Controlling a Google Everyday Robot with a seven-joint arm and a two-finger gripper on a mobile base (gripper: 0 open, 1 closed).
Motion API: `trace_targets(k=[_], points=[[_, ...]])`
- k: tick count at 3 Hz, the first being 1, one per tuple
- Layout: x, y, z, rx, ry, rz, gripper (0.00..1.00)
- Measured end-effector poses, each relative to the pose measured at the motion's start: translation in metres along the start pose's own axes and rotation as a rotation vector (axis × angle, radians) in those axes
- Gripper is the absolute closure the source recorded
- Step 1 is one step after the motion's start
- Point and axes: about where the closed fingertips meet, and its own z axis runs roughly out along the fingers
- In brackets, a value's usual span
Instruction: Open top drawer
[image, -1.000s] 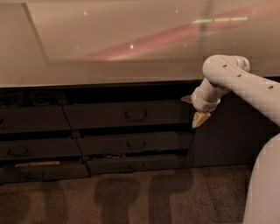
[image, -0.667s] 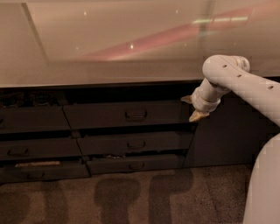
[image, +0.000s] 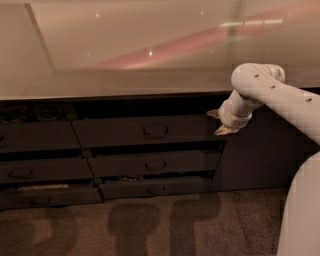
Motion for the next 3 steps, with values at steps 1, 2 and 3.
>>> trace_targets(k=[1,2,3], points=[[0.000,0.000,-0.003,0.000,0.000,0.000,1.00],[-0.002,0.005,-0.001,-0.003,0.001,-0.001,1.00],[-0.003,0.014,-0.011,0.046,0.025,0.000,1.00]])
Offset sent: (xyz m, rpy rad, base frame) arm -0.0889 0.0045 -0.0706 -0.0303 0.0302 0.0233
